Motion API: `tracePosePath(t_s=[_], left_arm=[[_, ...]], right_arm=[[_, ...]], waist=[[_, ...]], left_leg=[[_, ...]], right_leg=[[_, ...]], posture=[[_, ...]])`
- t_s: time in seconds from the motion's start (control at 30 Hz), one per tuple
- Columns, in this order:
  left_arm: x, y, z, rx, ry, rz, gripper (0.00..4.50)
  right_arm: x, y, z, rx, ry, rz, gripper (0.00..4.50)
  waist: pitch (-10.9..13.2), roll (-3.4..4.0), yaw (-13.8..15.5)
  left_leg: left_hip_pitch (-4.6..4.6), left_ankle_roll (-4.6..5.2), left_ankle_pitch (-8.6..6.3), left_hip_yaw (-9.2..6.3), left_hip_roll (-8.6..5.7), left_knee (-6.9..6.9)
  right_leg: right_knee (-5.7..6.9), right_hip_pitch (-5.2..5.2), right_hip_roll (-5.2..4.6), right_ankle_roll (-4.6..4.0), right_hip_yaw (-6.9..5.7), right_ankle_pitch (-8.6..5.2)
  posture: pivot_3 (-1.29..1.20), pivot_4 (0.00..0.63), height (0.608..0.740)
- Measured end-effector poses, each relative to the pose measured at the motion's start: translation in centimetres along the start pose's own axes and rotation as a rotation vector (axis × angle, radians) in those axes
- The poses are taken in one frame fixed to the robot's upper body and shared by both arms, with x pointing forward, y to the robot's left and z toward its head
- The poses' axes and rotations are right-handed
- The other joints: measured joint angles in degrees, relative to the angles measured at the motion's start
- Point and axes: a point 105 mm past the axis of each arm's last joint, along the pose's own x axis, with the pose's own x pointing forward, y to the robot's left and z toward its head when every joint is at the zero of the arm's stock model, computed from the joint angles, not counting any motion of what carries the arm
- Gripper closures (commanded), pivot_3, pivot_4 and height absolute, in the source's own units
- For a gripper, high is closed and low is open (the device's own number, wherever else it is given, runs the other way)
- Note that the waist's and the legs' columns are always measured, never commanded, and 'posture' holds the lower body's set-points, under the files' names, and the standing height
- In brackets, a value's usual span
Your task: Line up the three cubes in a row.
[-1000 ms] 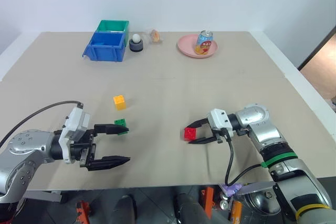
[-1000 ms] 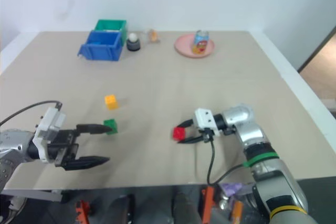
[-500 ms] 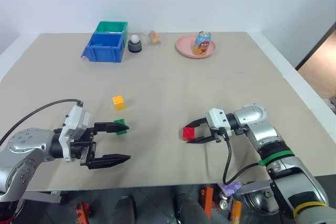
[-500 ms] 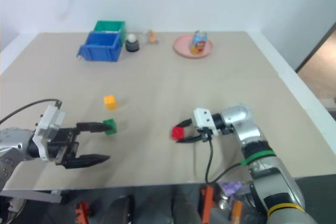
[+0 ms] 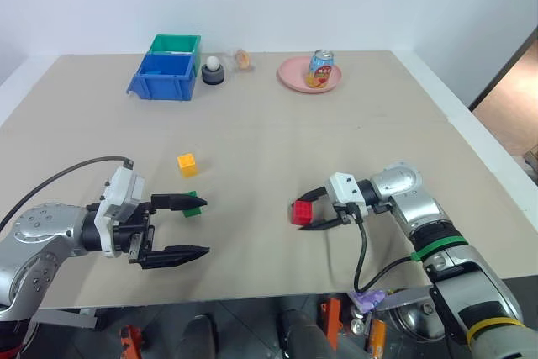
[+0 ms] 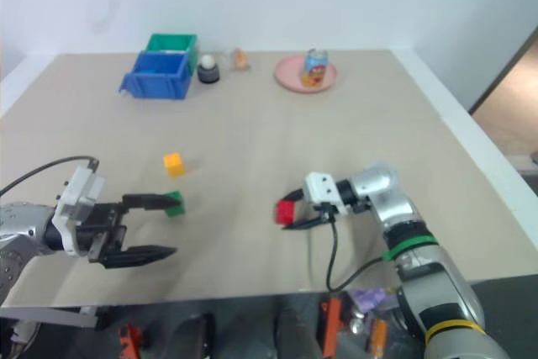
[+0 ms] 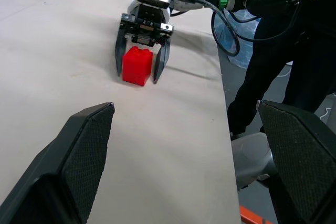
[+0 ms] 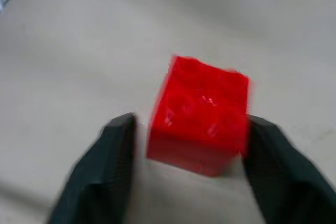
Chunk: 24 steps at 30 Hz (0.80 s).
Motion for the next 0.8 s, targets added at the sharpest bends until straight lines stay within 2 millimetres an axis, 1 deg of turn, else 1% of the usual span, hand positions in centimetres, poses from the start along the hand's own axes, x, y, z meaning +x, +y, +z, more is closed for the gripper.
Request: tracePosePath(t_s=[0.23, 0.37, 0.57, 0.67, 0.73, 0.8], left_arm=[[0.1, 0.1, 0.3, 0.013, -0.002, -0.001, 0.0], [0.1, 0.1, 0.3, 0.013, -0.002, -0.002, 0.0], [0.1, 0.2, 0.4, 0.017, -0.003, -0.002, 0.0], [0.2, 0.2, 0.4, 0.018, -0.005, -0.003, 0.0], [0.2, 0.2, 0.4, 0.019, -0.005, -0.004, 0.0], [0.2, 0.3, 0.5, 0.017, -0.006, -0.002, 0.0]], right_arm=[[-0.1, -0.3, 0.0, 0.006, 0.016, 0.002, 1.42], [-0.6, -0.8, -0.1, 0.047, 0.024, -0.016, 1.42], [-2.4, -1.2, -0.4, 0.091, 0.069, -0.048, 1.42], [-2.7, -1.2, -0.5, 0.108, 0.077, -0.052, 1.42], [-3.1, -1.0, -0.4, 0.119, 0.087, -0.047, 1.42], [-3.8, -0.2, -0.5, 0.141, 0.122, -0.019, 1.42]], waist=[[0.0, -0.01, 0.0], [0.0, -0.01, -0.01], [0.0, -0.01, 0.0], [0.01, 0.0, 0.0], [0.01, 0.01, 0.01], [0.03, 0.03, 0.14]], left_leg=[[-0.01, 0.0, 0.0, 0.0, 0.0, -0.02], [-0.02, 0.0, 0.0, 0.0, -0.01, -0.01], [-0.08, -0.01, -0.01, 0.02, 0.0, -0.15], [-0.09, -0.01, -0.01, 0.01, 0.0, -0.21], [-0.13, -0.01, -0.01, 0.01, -0.01, -0.21], [-0.2, -0.01, -0.01, 0.02, -0.02, -0.19]], right_leg=[[0.0, -0.01, 0.0, 0.01, 0.0, -0.02], [0.0, -0.01, 0.0, 0.0, 0.04, -0.01], [0.0, -0.15, 0.04, 0.01, 0.05, -0.08], [0.0, -0.16, 0.07, 0.02, 0.08, -0.13], [0.0, -0.18, 0.07, 0.04, 0.1, -0.15], [-0.01, -0.22, 0.04, 0.08, 0.12, -0.18]], posture=[[0.0, 0.15, 0.74], [0.0, 0.15, 0.74], [0.0, 0.15, 0.74], [0.0, 0.15, 0.74], [0.0, 0.15, 0.74], [0.0, 0.15, 0.74]])
